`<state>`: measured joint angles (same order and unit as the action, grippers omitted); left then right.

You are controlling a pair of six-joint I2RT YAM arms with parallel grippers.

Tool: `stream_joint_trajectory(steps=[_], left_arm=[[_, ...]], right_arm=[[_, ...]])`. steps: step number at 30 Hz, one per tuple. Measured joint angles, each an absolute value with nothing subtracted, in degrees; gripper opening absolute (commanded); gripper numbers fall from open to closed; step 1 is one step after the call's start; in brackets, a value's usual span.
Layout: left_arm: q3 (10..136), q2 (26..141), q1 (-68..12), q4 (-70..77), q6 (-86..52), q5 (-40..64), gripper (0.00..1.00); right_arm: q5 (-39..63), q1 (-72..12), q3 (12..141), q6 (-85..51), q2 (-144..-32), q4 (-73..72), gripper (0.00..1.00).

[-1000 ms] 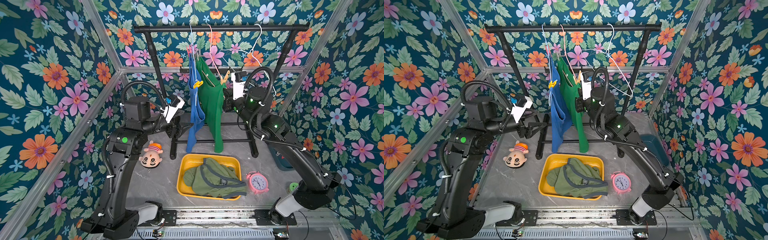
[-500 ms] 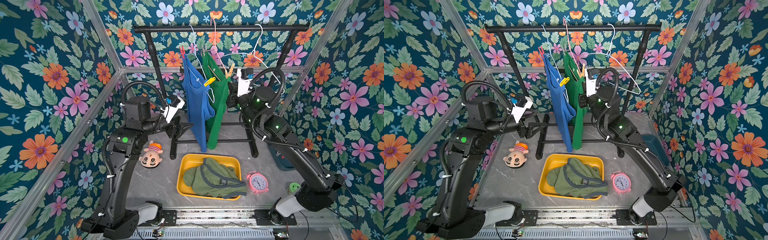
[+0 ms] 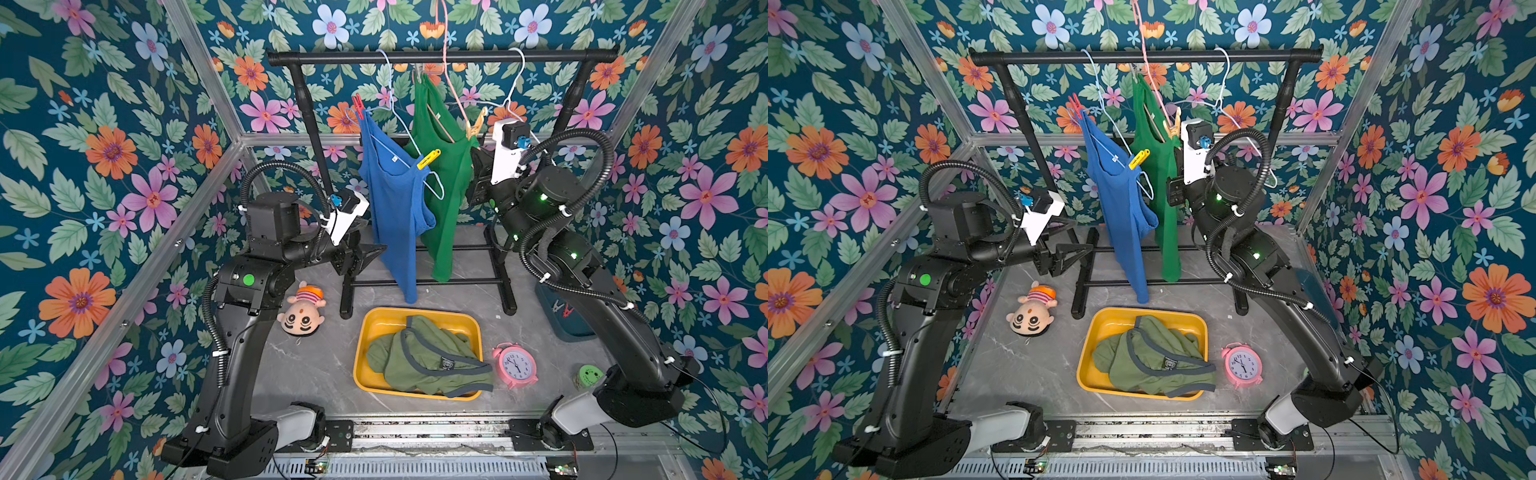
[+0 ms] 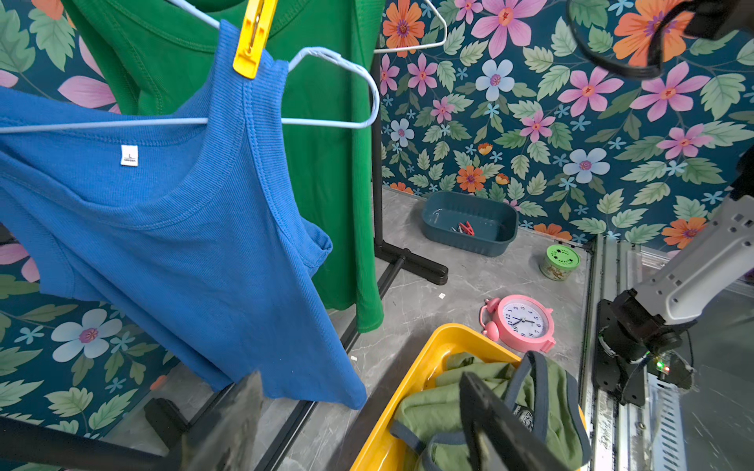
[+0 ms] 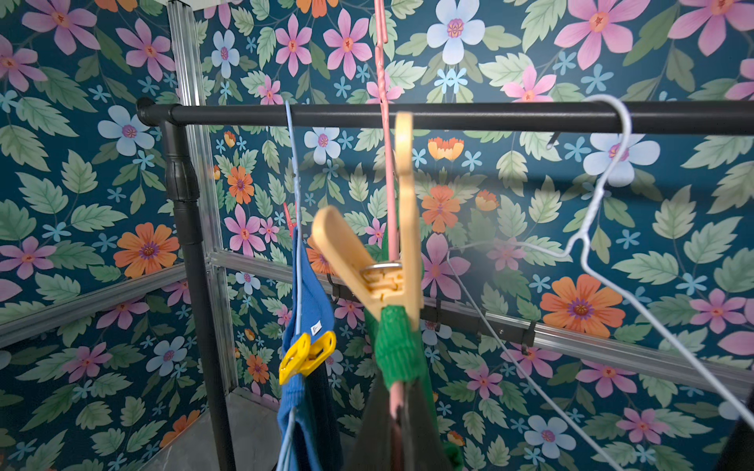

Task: Remove the clothespins securing tank tops to the hanger
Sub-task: Pick up the hanger from the clothesline.

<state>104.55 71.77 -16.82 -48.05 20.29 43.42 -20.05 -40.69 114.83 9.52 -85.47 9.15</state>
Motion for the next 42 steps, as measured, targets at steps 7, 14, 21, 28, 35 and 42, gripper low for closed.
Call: stream_joint_trajectory(steps=[7, 14, 21, 28, 35, 42], left_arm=[[106.6, 72.7, -16.8, -48.1, 20.3, 43.5, 0.78], [108.4, 73.3, -16.8, -48.1, 20.3, 43.4, 0.78], [112.5, 75.0, -16.8, -49.1, 20.3, 43.5, 0.78], [117.8, 75.7, -16.8, -51.0, 21.2, 43.9, 0.80], [120.2, 75.8, -16.8, -51.2, 21.4, 44.6, 0.80], [121.0, 74.9, -16.8, -52.9, 21.6, 44.6, 0.81]], right_arm=[[-19.6, -40.7, 114.1, 10.5, -78.9, 15.7, 0.00], [-16.8, -40.7, 111.6, 10.6, -69.6, 24.6, 0.00], [-12.0, -40.7, 112.4, 9.1, -62.3, 35.5, 0.00], [-7.3, -40.7, 110.2, 7.2, -56.1, 44.7, 0.00], [0.5, -40.7, 117.5, 4.9, -57.6, 51.9, 0.00], [6.7, -40.7, 122.1, 4.4, -58.3, 53.3, 0.00]])
